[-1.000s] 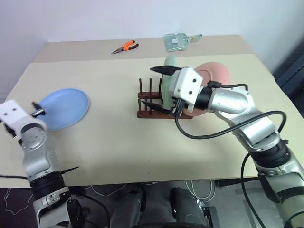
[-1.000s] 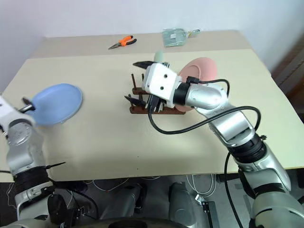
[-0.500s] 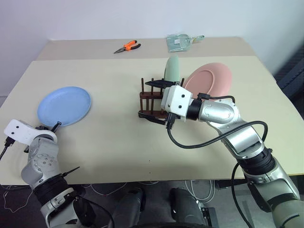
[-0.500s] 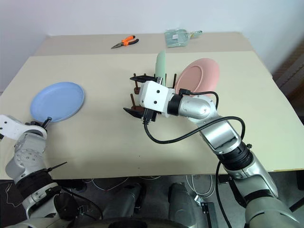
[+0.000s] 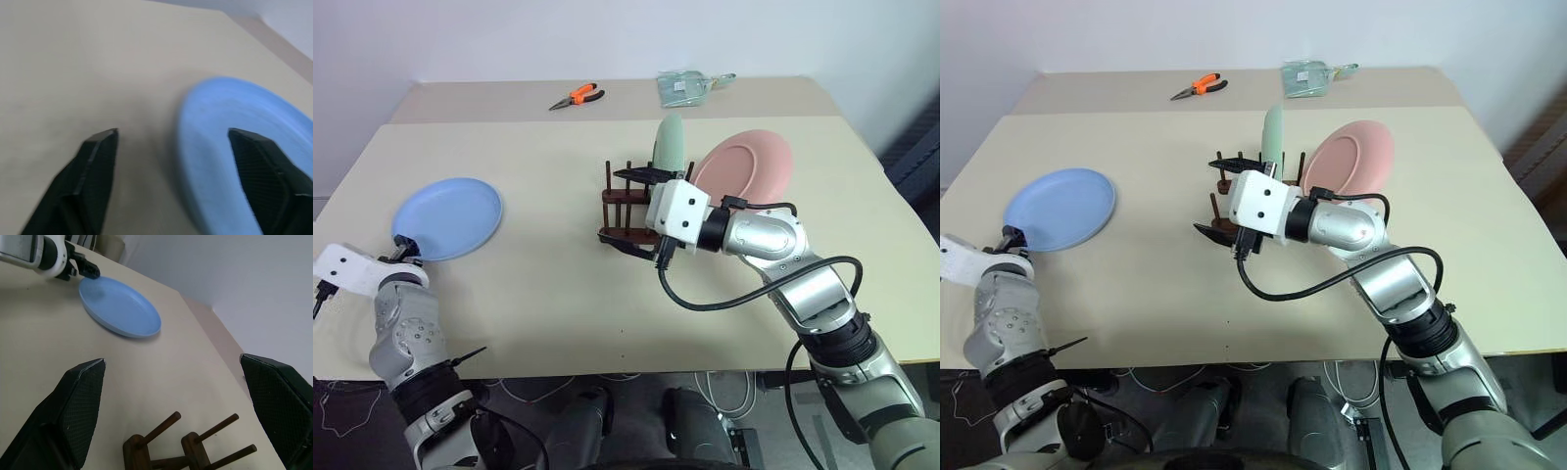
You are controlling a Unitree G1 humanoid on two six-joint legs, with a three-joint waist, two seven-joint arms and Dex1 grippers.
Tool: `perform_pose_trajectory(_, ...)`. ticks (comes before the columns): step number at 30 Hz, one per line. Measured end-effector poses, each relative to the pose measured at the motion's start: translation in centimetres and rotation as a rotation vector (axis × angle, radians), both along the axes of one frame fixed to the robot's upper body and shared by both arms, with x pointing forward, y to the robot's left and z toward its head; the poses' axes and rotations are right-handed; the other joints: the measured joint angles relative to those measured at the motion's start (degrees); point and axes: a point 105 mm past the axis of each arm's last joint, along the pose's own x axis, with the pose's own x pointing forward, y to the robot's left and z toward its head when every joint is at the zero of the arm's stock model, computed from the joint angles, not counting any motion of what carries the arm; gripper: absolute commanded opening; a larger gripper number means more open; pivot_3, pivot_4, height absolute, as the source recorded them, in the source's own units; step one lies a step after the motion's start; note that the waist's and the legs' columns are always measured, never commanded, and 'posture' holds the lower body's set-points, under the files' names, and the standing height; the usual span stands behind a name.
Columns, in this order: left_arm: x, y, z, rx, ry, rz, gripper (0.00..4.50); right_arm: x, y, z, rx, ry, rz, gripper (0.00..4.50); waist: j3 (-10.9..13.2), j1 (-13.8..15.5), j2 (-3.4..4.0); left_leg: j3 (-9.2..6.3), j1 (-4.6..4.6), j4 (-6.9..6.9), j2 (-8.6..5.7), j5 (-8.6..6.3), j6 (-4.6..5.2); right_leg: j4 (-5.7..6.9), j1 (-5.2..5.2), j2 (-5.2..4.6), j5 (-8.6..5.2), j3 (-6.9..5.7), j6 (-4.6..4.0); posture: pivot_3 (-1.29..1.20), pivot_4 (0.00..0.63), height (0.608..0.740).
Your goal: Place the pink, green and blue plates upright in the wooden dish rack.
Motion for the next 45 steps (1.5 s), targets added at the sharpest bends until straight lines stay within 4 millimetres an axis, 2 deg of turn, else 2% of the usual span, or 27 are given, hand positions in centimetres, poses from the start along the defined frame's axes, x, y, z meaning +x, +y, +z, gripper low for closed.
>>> perform_pose_trajectory(3, 0.5, -0.8, -0.6, -0.06, 0.02, -0.032, 2.79, 0.0, 0.1, 0.0, 0.003, 0.003, 0.001, 4.5, 0.0, -0.09, 0.0, 0.0, 0.0, 0.0, 0.01, 0.0, 0.0, 0.0, -0.01, 0.01, 0.0, 0.0, 0.0, 0.0, 0.15, 0.739)
perform_pose_trajectory(8, 0.8, -0.8, -0.9, -0.17, -0.001, -0.019, 0.39, 0.1, 0.0, 0.0, -0.001, -0.002, -0.007, 4.5, 0.0, -0.03, -0.01, 0.0, 0.0, 0.0, 0.01, 0.0, 0.0, 0.01, -0.01, 0.01, 0.0, 0.0, 0.0, 0.0, 0.15, 0.739)
perform_pose_trajectory(13, 1.4, -1.0, 0.0, -0.187, -0.044, -0.046, 0.39, 0.1, 0.1, 0.1, 0.003, -0.01, -0.012, 4.5, 0.02, -0.04, -0.07, 0.0, 0.0, 0.01, 0.0, 0.0, -0.01, 0.01, 0.0, 0.01, 0.0, 0.0, 0.0, 0.0, 0.15, 0.739)
perform_pose_trajectory(14, 1.7, -1.2, 0.7, -0.161, -0.067, -0.072, 0.39, 0.2, 0.1, 0.2, 0.008, -0.01, -0.014, 4.5, 0.05, -0.01, -0.11, -0.01, 0.0, 0.0, 0.0, 0.01, -0.02, 0.01, 0.0, 0.01, 0.0, 0.0, 0.0, 0.0, 0.15, 0.739)
perform_pose_trajectory(17, 2.8, -2.7, 4.3, -0.036, -0.17, -0.173, 0.39, 0.5, 0.2, 0.5, 0.012, -0.019, -0.016, 4.5, 0.08, -0.01, -0.18, 0.0, 0.0, 0.03, 0.0, 0.02, -0.03, 0.0, 0.01, 0.01, 0.02, 0.0, -0.03, 0.0, 0.15, 0.739)
perform_pose_trajectory(21, 5.0, -7.4, 11.9, 0.152, -0.351, -0.36, 0.39, 1.0, 0.7, 2.6, -0.014, -0.157, -0.011, 4.5, 0.12, 0.03, -0.25, -0.01, -0.05, 0.13, -0.02, 0.02, -0.04, -0.02, 0.03, 0.02, 0.07, -0.02, 0.02, 0.0, 0.15, 0.739)
perform_pose_trajectory(24, 5.6, -11.6, 16.3, 0.24, -0.464, -0.474, 0.39, 0.9, 1.9, 3.5, -0.049, -0.264, 0.023, 4.5, 0.11, -0.32, -0.26, 0.02, -0.05, 0.17, -0.01, 0.11, -0.33, -0.01, 0.03, 0.02, 0.09, 0.0, 0.05, 0.0, 0.15, 0.739)
perform_pose_trajectory(28, 5.9, -14.5, 17.9, 0.252, -0.509, -0.538, 0.39, 1.5, 3.4, 2.5, -0.124, -0.319, 0.043, 4.5, 0.11, -1.28, -0.25, 0.04, -0.04, 0.16, 0.02, 0.13, -0.4, 0.05, 0.0, 0.06, 0.09, 0.01, 0.04, 0.0, 0.15, 0.739)
perform_pose_trajectory(33, 5.3, -18.5, 19.7, 0.266, -0.569, -0.631, 0.39, 4.9, 4.7, 2.4, -0.2, -0.431, -0.067, 4.5, 0.13, -1.48, -0.26, 0.05, -0.04, 0.18, 0.05, 0.17, -0.46, 0.06, -0.02, 0.11, 0.13, 0.03, -0.02, 0.0, 0.15, 0.739)
perform_pose_trajectory(36, 5.0, -18.7, 19.8, 0.257, -0.578, -0.632, 0.35, 6.3, 4.7, 2.1, -0.226, -0.463, -0.123, 3.59, 0.13, -1.47, -0.26, 0.05, -0.04, 0.16, 0.05, 0.18, -0.46, 0.06, -0.04, 0.13, 0.13, 0.04, -0.02, 0.0, 0.15, 0.739)
perform_pose_trajectory(39, 4.9, -18.8, 19.6, 0.257, -0.567, -0.633, 0.35, 7.2, 4.6, 1.5, -0.257, -0.485, -0.158, 2.06, 0.13, -1.43, -0.26, 0.05, -0.04, 0.17, 0.05, 0.18, -0.47, 0.07, -0.04, 0.13, 0.13, 0.04, -0.03, 0.0, 0.15, 0.739)
perform_pose_trajectory(42, 5.0, -18.6, 19.0, 0.253, -0.542, -0.631, 0.35, 7.3, 4.8, 1.6, -0.258, -0.502, -0.17, 0.47, 0.13, -1.46, -0.25, 0.05, -0.04, 0.17, 0.05, 0.18, -0.47, 0.07, -0.04, 0.14, 0.13, 0.05, -0.03, 0.0, 0.15, 0.739)
perform_pose_trajectory(43, 5.0, -18.3, 18.9, 0.252, -0.535, -0.621, 0.35, 7.3, 4.8, 1.7, -0.255, -0.508, -0.172, 0.07, 0.13, -1.49, -0.25, 0.05, -0.04, 0.17, 0.05, 0.18, -0.47, 0.07, -0.05, 0.15, 0.13, 0.05, -0.03, 0.0, 0.15, 0.739)
perform_pose_trajectory(45, 5.0, -18.0, 18.7, 0.248, -0.531, -0.612, 0.35, 7.2, 5.0, 1.7, -0.257, -0.517, -0.169, 0.07, 0.13, -1.42, -0.25, 0.04, -0.04, 0.17, 0.05, 0.18, -0.47, 0.07, -0.04, 0.15, 0.13, 0.05, -0.03, 0.0, 0.15, 0.739)
